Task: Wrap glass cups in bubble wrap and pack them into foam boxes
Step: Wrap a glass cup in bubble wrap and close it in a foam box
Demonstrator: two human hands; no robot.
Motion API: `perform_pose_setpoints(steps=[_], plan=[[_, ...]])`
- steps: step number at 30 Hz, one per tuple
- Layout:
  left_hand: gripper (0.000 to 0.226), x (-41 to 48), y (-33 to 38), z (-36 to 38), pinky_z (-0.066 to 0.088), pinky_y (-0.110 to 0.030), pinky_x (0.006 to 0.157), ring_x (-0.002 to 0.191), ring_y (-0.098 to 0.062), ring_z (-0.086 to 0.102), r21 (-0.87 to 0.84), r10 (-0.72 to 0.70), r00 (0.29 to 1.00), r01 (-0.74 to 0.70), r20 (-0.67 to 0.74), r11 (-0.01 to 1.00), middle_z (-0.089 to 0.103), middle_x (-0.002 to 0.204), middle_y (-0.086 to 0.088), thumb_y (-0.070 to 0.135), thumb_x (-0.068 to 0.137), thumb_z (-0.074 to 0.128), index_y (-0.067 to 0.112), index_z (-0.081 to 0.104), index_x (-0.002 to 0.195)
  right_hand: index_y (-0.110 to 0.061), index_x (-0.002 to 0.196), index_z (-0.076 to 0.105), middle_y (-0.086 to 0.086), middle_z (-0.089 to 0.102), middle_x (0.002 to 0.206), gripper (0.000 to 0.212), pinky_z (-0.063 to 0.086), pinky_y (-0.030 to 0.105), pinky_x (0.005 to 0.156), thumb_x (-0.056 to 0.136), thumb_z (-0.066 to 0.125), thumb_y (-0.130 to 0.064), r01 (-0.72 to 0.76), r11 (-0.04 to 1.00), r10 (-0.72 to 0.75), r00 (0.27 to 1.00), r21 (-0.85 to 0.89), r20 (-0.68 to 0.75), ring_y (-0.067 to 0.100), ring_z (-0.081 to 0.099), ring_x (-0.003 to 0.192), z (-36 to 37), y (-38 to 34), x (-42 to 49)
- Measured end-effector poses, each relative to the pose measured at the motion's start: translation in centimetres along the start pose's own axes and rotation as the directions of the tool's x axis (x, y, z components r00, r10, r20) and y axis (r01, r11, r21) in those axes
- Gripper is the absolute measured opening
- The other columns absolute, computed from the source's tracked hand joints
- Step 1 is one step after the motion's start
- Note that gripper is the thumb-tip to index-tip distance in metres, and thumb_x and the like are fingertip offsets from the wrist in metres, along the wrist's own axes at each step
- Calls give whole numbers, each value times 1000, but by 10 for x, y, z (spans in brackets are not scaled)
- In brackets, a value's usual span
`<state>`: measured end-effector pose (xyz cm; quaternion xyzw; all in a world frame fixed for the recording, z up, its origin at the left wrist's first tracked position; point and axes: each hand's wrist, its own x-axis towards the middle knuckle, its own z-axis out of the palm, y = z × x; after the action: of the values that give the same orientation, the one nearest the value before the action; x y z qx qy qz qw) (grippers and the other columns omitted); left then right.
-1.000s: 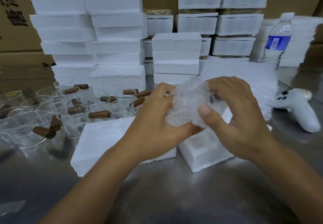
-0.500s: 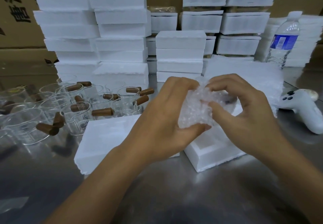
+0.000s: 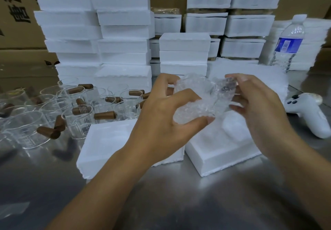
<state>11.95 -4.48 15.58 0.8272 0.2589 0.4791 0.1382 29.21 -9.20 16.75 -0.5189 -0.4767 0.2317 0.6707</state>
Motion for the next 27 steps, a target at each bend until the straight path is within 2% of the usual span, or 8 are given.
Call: perform_pose_setpoints(steps=[2, 6, 9, 13, 17, 21, 24, 27], plan=[[30, 0, 1, 1, 39, -3, 78, 96, 0, 51, -21, -5, 1000, 6, 18, 1000, 43, 112, 7, 47, 71, 73, 27, 71, 93, -23, 94, 66, -1, 69, 89, 14, 49, 37, 85, 90, 54, -29, -117, 985, 108, 991, 126, 77, 18, 64, 83, -2, -1, 2], [22, -1, 2, 1, 41, -8, 81, 100, -6, 53, -65, -35, 996, 40, 79, 997, 41, 114, 9, 46, 71, 72, 34, 69, 89, -19, 92, 67, 2, 66, 86, 32, 50, 37, 80, 67, 63, -38, -157, 965, 131, 982, 209, 135, 21, 59, 82, -5, -4, 1], [17, -1, 3, 0, 35, -4, 85, 106, 5, 43, -77, -72, 983, 86, 170, 993, 36, 114, 17, 53, 72, 70, 47, 60, 84, -20, 81, 67, 2, 65, 82, 20, 50, 38, 82, 73, 63, -37, -184, 967, 153, 973, 175, 173, 22, 59, 81, -7, -4, 1], [42, 0, 8, -2, 32, 3, 84, 112, 12, 40, -112, -113, 960, 146, 258, 983, 39, 117, 24, 60, 69, 70, 54, 52, 106, -16, 71, 67, 3, 67, 74, 22, 55, 33, 73, 90, 57, -22, -211, 963, 196, 975, 167, 105, 17, 65, 69, -8, -3, 5], [73, 4, 8, -7, 47, -9, 84, 108, 9, 55, -384, -142, 932, 273, 335, 882, 48, 115, 32, 45, 63, 78, 61, 38, 123, -18, 51, 72, -5, 68, 58, 46, 51, 17, 50, 93, 53, -17, -271, 934, 284, 959, 235, -24, 5, 64, 52, -17, -7, 9], [47, 6, 3, -6, 55, -26, 81, 91, -8, 66, -384, -176, 946, 275, 273, 882, 61, 97, 17, 33, 68, 78, 39, 57, 109, -21, 46, 71, -8, 66, 53, 51, 52, 17, 48, 94, 53, -18, -330, 923, 344, 938, 196, -43, 3, 62, 48, -24, -6, 12], [28, 5, 0, -4, 54, -26, 76, 78, -10, 64, -356, -166, 940, 271, 297, 894, 64, 79, 11, 27, 73, 79, 32, 61, 93, -13, 66, 67, -5, 66, 52, 30, 51, 17, 46, 93, 55, -17, -372, 911, 387, 920, 181, -59, 5, 61, 44, -22, -3, 12], [29, 5, -3, -6, 50, -23, 73, 73, -12, 62, -332, -180, 929, 289, 322, 898, 67, 72, 8, 46, 68, 77, 32, 60, 87, -8, 76, 64, 1, 69, 63, 21, 53, 19, 49, 92, 57, -20, -398, 910, 406, 912, 120, -58, 9, 62, 48, -22, 2, 13]])
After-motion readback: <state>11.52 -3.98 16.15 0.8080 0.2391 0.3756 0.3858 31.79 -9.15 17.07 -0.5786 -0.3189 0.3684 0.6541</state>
